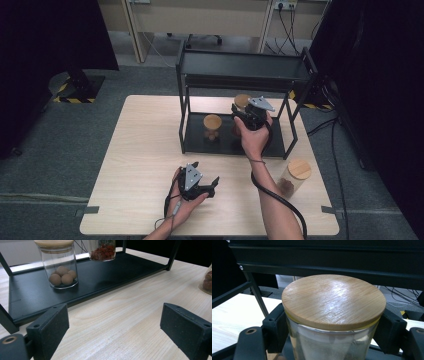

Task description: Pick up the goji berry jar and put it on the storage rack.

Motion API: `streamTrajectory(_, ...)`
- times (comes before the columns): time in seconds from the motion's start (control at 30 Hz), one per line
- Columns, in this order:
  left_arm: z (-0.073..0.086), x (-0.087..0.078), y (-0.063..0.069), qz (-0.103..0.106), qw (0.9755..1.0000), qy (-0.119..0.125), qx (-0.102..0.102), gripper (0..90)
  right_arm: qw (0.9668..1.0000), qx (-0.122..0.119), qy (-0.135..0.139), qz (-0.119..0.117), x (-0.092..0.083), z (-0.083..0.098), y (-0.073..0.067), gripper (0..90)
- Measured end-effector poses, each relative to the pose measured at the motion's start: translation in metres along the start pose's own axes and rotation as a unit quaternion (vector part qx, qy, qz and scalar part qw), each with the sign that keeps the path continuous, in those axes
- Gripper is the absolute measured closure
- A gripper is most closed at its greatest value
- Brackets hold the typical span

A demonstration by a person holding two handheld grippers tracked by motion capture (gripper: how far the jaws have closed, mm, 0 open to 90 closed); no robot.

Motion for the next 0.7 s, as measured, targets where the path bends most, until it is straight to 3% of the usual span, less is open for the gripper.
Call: streamTrajectory(0.7, 0.0, 0.0, 0.001, 0.001, 1.0, 0.001, 0.001, 8.0, 0.9999, 0.007, -0.014, 0.006, 0.016, 0.014, 0.004, 25.4)
Point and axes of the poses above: each handheld gripper's, and its own axes: x roughly forward along the jaws, z roughly out of its underside, y roughly to its right, the point moved 10 cm from there along x, roughly forward along the jaws, and after that the axes turned 13 degrees about -z, right-handed, at the moved point
